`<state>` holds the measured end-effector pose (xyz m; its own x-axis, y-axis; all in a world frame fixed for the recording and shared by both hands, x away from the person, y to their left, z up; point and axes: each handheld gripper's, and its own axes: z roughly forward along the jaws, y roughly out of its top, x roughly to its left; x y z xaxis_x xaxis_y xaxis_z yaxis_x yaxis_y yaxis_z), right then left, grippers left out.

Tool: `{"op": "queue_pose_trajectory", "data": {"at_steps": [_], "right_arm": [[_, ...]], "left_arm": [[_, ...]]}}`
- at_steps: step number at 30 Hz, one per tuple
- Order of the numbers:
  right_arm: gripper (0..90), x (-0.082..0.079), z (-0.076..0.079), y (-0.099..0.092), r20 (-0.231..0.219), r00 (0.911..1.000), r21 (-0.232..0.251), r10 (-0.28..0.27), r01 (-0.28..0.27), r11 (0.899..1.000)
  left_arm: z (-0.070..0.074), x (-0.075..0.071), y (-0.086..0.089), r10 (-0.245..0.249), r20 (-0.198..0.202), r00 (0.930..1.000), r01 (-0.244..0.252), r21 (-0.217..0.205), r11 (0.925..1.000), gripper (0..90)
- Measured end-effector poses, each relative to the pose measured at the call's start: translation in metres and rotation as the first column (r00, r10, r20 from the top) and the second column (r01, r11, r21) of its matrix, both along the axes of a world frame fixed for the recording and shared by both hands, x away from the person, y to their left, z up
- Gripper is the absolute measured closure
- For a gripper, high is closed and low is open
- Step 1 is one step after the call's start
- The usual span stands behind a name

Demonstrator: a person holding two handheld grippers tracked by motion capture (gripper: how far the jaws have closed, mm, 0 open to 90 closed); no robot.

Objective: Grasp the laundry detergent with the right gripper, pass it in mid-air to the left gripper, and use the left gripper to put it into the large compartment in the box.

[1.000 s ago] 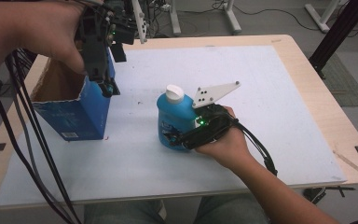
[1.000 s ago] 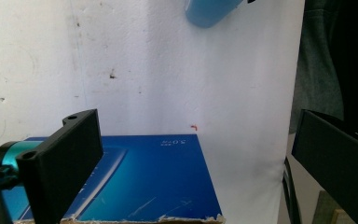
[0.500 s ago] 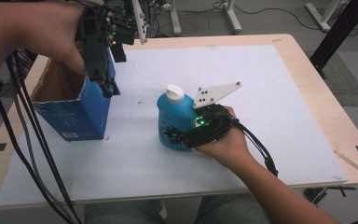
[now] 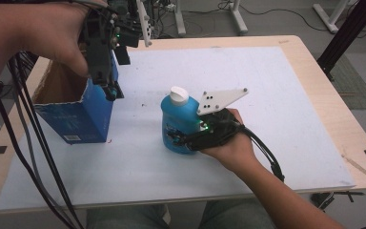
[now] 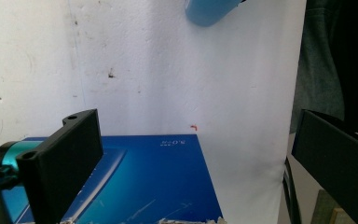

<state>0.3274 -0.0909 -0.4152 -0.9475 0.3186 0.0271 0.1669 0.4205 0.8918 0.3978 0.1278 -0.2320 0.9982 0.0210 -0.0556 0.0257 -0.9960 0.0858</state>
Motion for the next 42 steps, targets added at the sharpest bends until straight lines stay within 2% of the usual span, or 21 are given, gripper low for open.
{"op": "queue_pose_trajectory", "data": {"at_steps": [12, 18, 25, 31, 42], "right_arm": [[45.9, 0.001, 0.004, -0.002, 0.011, 0.9995, -0.008, 0.029, -0.029, 1.000], [46.0, 0.000, 0.020, -0.004, 0.019, 0.9986, 0.003, 0.049, -0.049, 0.999], [46.0, -0.002, 0.040, -0.002, 0.029, 0.9955, -0.012, 0.090, -0.090, 0.996], [45.9, -0.005, 0.054, 0.002, 0.041, 0.9909, -0.027, 0.128, -0.127, 0.992], [45.9, -0.008, 0.071, 0.010, 0.046, 0.9802, -0.054, 0.193, -0.190, 0.980]], "left_arm": [[0.001, -0.005, -0.004, -0.007, -0.011, 0.9999, 0.007, -0.005, 1.0000, 1.7], [0.005, -0.014, -0.013, -0.031, -0.010, 0.9995, 0.031, -0.010, 0.9995, 1.7], [0.012, -0.024, -0.022, -0.044, -0.014, 0.9989, 0.043, -0.026, 0.9987, 1.7], [0.015, -0.033, -0.030, -0.052, -0.023, 0.9984, 0.051, -0.022, 0.9984, 1.7], [0.023, -0.046, -0.049, -0.072, -0.025, 0.9971, 0.072, -0.018, 0.9973, 1.6]]}}
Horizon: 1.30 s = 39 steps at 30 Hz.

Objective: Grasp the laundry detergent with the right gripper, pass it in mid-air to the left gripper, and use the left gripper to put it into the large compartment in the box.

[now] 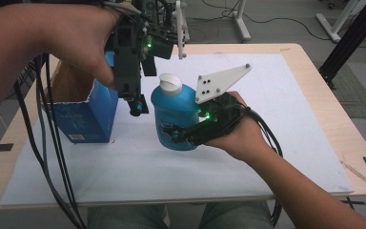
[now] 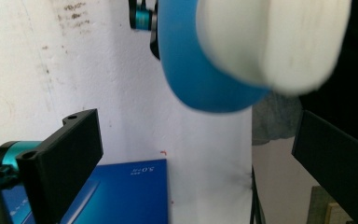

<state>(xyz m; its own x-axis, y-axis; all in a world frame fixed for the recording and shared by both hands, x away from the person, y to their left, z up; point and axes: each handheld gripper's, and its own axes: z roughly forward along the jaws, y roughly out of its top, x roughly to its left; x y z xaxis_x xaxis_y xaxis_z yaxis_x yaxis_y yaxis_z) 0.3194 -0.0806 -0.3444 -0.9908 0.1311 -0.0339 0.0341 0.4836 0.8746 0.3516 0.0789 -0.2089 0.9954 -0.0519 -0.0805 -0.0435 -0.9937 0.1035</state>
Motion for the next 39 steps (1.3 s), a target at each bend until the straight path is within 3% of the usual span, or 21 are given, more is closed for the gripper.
{"op": "queue_pose_trajectory", "data": {"at_steps": [8, 20, 39], "right_arm": [[46.0, 0.002, 0.008, 0.005, -0.006, 0.9999, 0.008, 0.016, -0.016, 1.000], [46.1, 0.006, 0.007, 0.009, -0.029, 0.9994, 0.000, 0.019, -0.019, 1.000], [46.1, 0.008, 0.005, 0.014, -0.041, 0.9986, 0.004, 0.033, -0.033, 0.999]], "left_arm": [[0.004, -0.006, -0.015, -0.015, -0.001, 0.9999, 0.015, 0.002, 0.9999, 1.7], [0.001, -0.012, -0.030, -0.038, 0.008, 0.9992, 0.038, 0.026, 0.9989, 1.7], [-0.008, -0.009, -0.035, -0.027, 0.052, 0.9983, 0.022, 0.085, 0.9961, 2.4]]}}
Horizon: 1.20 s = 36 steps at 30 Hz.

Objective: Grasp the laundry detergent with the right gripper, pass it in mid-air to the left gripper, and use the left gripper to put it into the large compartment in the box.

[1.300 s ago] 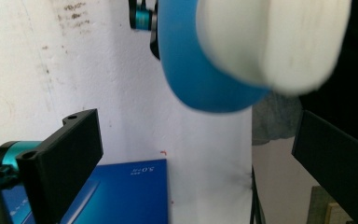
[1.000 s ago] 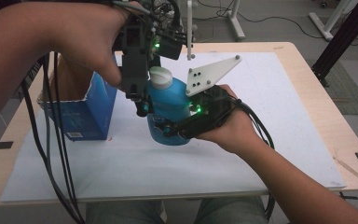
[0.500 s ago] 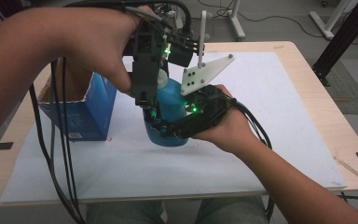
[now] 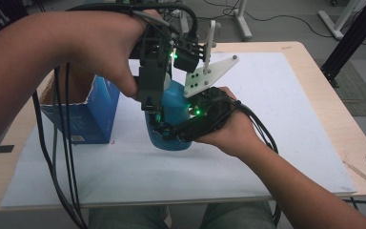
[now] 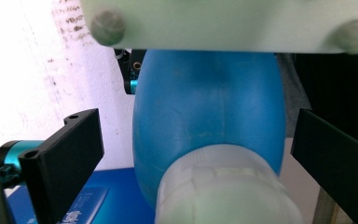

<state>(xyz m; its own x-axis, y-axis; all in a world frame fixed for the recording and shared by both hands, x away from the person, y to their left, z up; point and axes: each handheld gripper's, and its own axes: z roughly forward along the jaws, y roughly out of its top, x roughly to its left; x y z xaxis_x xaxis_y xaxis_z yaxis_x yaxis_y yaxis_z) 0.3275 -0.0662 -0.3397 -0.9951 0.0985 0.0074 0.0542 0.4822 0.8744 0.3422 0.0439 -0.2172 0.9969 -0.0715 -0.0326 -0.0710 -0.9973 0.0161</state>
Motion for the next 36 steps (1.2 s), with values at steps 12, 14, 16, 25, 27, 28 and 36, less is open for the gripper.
{"op": "queue_pose_trajectory", "data": {"at_steps": [12, 14, 16, 25, 27, 28, 36], "right_arm": [[46.2, 0.0009, -0.0011, 0.0011, -0.012, 0.9999, -0.004, 0.002, -0.002, 1.000], [46.2, 0.0009, -0.0012, 0.0012, -0.013, 0.9999, -0.004, 0.003, -0.003, 1.000], [46.2, 0.0009, -0.0015, 0.0017, -0.013, 0.9999, -0.004, 0.005, -0.005, 1.000], [46.2, 0.0009, -0.0008, 0.0009, -0.016, 0.9999, 0.001, 0.002, -0.002, 1.000], [46.2, 0.0014, -0.0011, 0.0009, -0.014, 0.9999, 0.002, 0.001, -0.001, 1.000], [46.2, 0.0016, -0.0012, 0.0010, -0.014, 0.9999, 0.002, 0.002, -0.002, 1.000], [46.2, 0.0018, -0.0016, 0.0016, -0.021, 0.9998, 0.001, 0.000, 0.000, 1.000]], "left_arm": [[-0.0011, -0.0005, -0.0019, 0.000, 0.015, 0.9999, 0.000, 0.004, 1.0000, 11.8], [-0.0011, -0.0005, -0.0019, 0.000, 0.015, 0.9999, 0.000, 0.004, 1.0000, 12.1], [-0.0019, -0.0006, -0.0026, 0.006, 0.021, 0.9998, -0.006, 0.003, 1.0000, 12.6], [-0.0032, 0.0001, -0.0038, 0.006, 0.035, 0.9994, -0.007, 0.018, 0.9998, 15.7], [-0.0031, 0.0000, -0.0038, 0.010, 0.036, 0.9993, -0.010, 0.014, 0.9999, 17.0], [-0.0029, 0.0002, -0.0040, 0.006, 0.038, 0.9993, -0.007, 0.016, 0.9998, 17.1], [-0.0041, -0.0002, -0.0044, 0.003, 0.038, 0.9993, -0.004, 0.020, 0.9998, 21.5]]}}
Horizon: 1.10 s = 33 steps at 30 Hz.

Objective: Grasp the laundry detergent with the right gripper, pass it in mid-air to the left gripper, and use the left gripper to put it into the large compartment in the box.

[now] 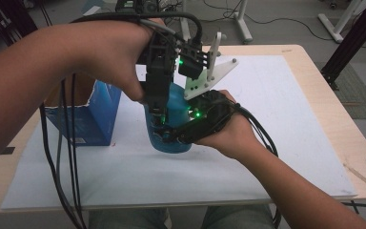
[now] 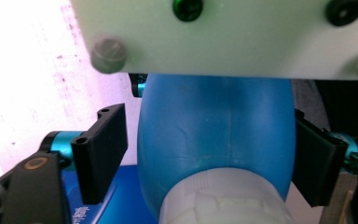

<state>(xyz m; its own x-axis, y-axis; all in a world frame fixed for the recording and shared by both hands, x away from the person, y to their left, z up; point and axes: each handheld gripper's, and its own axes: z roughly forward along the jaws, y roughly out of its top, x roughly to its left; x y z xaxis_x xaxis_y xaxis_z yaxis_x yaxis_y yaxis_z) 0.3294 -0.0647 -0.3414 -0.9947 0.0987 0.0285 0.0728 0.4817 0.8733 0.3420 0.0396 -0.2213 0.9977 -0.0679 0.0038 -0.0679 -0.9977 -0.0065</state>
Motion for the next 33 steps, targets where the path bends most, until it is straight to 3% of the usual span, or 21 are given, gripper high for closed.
{"op": "queue_pose_trajectory", "data": {"at_steps": [8, 23, 33], "right_arm": [[46.2, -0.0001, 0.0000, 0.0001, 0.000, 1.0000, -0.002, -0.001, 0.001, 1.000], [46.3, -0.0001, -0.0008, 0.0014, -0.006, 1.0000, 0.001, -0.005, 0.005, 1.000], [45.9, -0.0007, -0.0016, 0.0015, -0.019, 0.9998, 0.014, 0.011, -0.010, 1.000]], "left_arm": [[-0.0011, -0.0005, 0.0002, 0.000, -0.004, 1.0000, 0.000, -0.009, 1.0000, 23.5], [-0.0036, -0.0004, -0.0013, 0.002, -0.028, 0.9996, -0.002, -0.008, 1.0000, 37.4], [-0.0033, 0.0000, -0.0006, 0.017, -0.043, 0.9989, -0.018, -0.007, 0.9998, 38.0]]}}
